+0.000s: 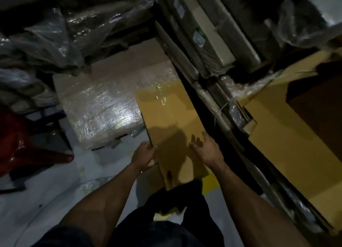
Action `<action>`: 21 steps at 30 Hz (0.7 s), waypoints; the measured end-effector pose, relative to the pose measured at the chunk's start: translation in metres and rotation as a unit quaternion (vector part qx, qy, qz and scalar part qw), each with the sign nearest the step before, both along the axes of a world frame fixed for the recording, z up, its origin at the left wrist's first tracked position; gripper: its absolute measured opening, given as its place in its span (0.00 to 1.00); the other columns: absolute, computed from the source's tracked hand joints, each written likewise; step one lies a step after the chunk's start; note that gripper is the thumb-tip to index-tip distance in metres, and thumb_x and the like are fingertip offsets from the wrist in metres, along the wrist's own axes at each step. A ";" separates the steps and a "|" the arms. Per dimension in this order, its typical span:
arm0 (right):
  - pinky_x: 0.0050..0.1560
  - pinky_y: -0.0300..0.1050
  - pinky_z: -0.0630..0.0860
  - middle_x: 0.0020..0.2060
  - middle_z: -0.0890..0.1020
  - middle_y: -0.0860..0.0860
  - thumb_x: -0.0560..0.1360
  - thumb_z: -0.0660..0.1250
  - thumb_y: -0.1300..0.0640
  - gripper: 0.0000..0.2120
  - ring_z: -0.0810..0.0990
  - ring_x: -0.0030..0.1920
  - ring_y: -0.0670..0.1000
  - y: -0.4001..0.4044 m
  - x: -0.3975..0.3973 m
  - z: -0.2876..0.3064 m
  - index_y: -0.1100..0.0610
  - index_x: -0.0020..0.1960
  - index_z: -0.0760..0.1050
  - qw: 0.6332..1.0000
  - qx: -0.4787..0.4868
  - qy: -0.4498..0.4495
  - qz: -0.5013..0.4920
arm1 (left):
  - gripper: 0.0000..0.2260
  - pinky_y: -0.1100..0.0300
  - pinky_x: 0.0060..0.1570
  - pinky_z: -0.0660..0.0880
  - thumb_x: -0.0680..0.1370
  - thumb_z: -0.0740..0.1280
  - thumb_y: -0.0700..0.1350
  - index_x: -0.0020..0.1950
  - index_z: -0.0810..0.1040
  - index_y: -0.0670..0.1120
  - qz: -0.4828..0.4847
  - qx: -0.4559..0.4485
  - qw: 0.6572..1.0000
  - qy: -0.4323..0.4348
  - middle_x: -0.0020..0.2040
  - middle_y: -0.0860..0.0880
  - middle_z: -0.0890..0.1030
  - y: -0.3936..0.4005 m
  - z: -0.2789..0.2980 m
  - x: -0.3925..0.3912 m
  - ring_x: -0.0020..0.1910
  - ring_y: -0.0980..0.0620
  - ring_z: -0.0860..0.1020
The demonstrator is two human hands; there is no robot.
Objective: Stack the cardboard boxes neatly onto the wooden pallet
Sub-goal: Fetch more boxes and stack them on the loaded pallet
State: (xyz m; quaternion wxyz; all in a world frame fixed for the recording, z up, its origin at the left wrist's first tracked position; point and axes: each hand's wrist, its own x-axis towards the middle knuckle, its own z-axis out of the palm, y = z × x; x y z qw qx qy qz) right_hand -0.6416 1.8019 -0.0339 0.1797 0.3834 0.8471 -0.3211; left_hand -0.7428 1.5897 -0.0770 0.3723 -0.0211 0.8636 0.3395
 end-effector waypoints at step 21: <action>0.65 0.65 0.71 0.72 0.69 0.59 0.56 0.64 0.21 0.61 0.68 0.71 0.65 0.137 -0.196 -0.200 0.42 0.78 0.38 0.991 -0.107 0.001 0.085 | 0.55 0.43 0.69 0.68 0.58 0.76 0.70 0.77 0.63 0.44 0.419 0.042 0.904 -0.074 0.72 0.42 0.71 0.083 -0.158 -0.050 0.68 0.39 0.71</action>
